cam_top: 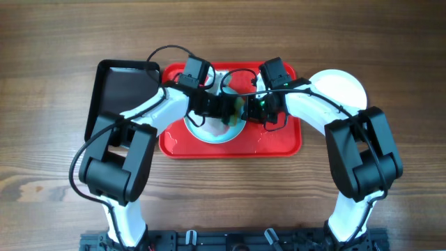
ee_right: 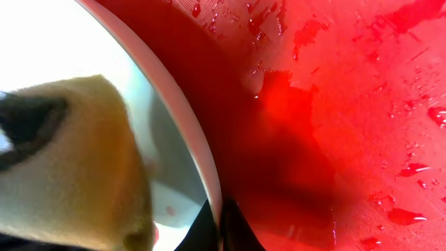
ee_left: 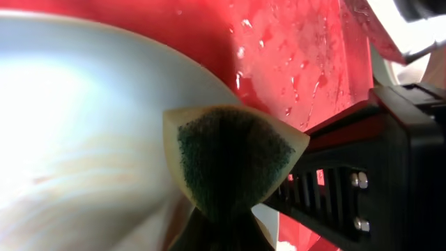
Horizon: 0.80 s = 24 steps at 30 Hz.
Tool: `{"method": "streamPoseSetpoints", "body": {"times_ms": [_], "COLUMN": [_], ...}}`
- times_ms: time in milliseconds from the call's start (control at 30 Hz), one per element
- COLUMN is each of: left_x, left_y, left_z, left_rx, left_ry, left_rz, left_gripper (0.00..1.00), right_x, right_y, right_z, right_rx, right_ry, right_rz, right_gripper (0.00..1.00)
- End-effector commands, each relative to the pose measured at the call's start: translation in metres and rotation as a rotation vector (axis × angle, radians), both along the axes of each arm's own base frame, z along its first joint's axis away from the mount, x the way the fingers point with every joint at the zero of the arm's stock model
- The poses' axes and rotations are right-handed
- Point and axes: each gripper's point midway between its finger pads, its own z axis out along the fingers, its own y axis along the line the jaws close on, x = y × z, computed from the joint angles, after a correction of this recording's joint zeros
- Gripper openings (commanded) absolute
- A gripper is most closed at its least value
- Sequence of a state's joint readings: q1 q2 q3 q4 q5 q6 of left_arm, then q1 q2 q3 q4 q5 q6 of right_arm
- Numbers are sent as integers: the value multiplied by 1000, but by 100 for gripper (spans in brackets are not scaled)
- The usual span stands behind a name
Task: Clean dirty plates on tray and stack at the side
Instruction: 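Keep scrubbing the plate surface with the sponge in the left gripper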
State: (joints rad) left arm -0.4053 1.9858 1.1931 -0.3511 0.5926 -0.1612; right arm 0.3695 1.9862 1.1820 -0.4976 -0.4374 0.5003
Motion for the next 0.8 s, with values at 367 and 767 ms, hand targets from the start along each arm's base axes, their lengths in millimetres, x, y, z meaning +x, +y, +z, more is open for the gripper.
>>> {"method": "streamPoseSetpoints", "body": {"times_ms": [367,767], "left_x": [55,58], "left_y": [57,158], "left_z": [-36,-39], "left_rx": [321,814], "left_ry": [-139,-231], "left_rz": [327,581], "left_gripper": [4,4], "right_x": [-15,-15], "right_y": [-14,-14], "right_z": [-26,-26], "right_rx": [-81,-81], "right_ry": [58,57], "right_rz": [-6,-7], "right_gripper": [4,4]}}
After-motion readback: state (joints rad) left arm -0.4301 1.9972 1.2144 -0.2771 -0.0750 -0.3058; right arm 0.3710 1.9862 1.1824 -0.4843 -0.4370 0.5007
